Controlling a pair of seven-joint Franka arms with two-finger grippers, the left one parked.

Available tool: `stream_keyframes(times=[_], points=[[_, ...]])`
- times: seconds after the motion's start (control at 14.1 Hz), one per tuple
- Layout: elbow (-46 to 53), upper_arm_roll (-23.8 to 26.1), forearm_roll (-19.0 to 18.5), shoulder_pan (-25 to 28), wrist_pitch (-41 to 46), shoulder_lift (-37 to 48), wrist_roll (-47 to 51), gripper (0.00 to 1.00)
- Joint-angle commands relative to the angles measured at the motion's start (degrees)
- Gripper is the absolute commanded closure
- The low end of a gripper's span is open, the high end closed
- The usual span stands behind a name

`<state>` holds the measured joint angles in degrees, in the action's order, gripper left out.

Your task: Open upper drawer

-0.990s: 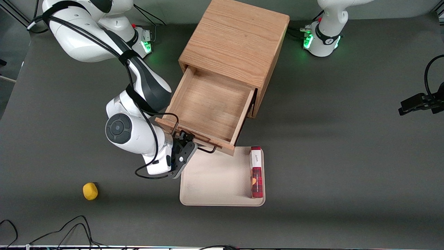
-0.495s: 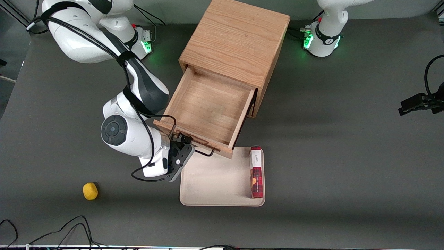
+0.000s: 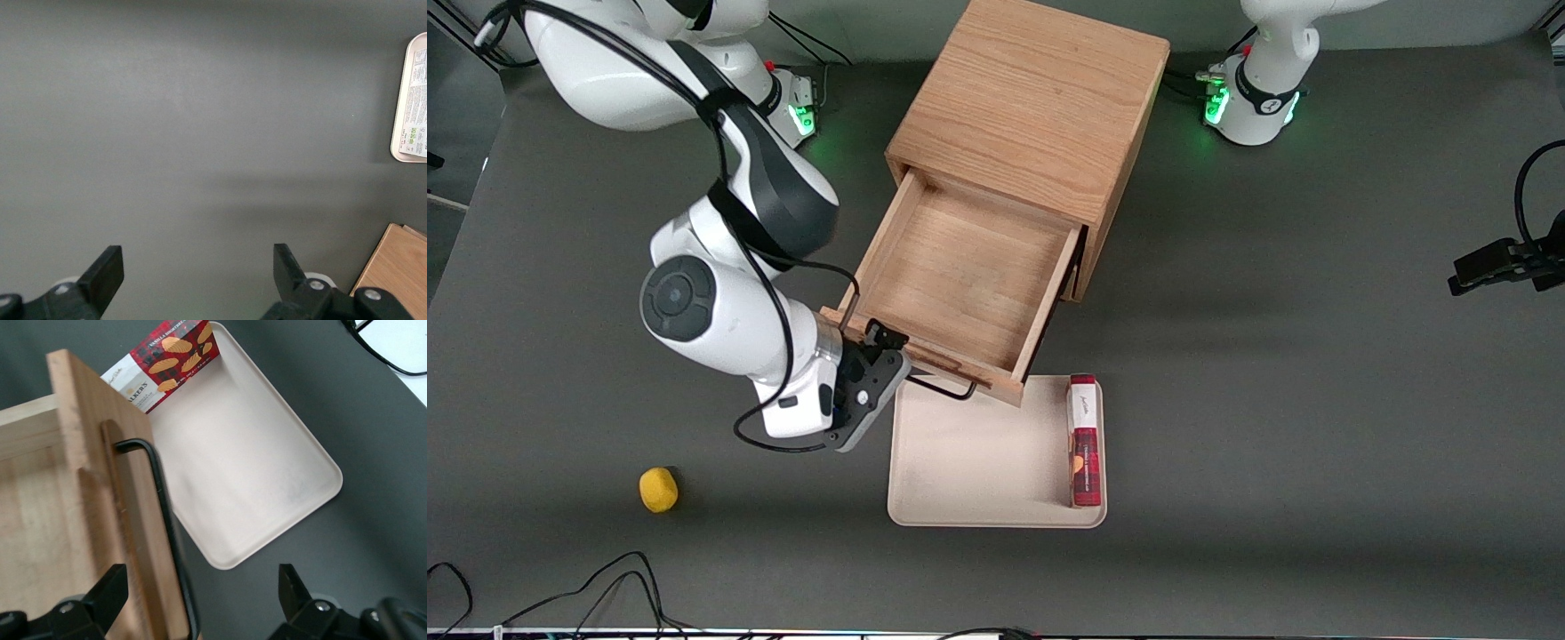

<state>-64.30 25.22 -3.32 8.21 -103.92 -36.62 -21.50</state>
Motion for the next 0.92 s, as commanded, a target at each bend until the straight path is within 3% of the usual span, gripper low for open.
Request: stream_keyframes(times=[0.0,0.28,0.49,0.57,0.71,0.85], points=[[-1.2,-0.3,1.0,-0.3,4.3,4.8,4.4,0.0],[-4.9,0.2,1.0,-3.3,13.6,11.4,17.2,0.0],[-13.7,0.3,1.1,-6.5,15.9,20.7,17.7,0.0],[-17.3,0.3,2.1,-8.5,15.9,24.3,17.9,0.0],[-23.0,0.3,7.4,-13.7,17.2,31.7,21.0,0.0],[-27.6,0.3,8.4,-17.3,18.7,38.2,24.3,0.0]])
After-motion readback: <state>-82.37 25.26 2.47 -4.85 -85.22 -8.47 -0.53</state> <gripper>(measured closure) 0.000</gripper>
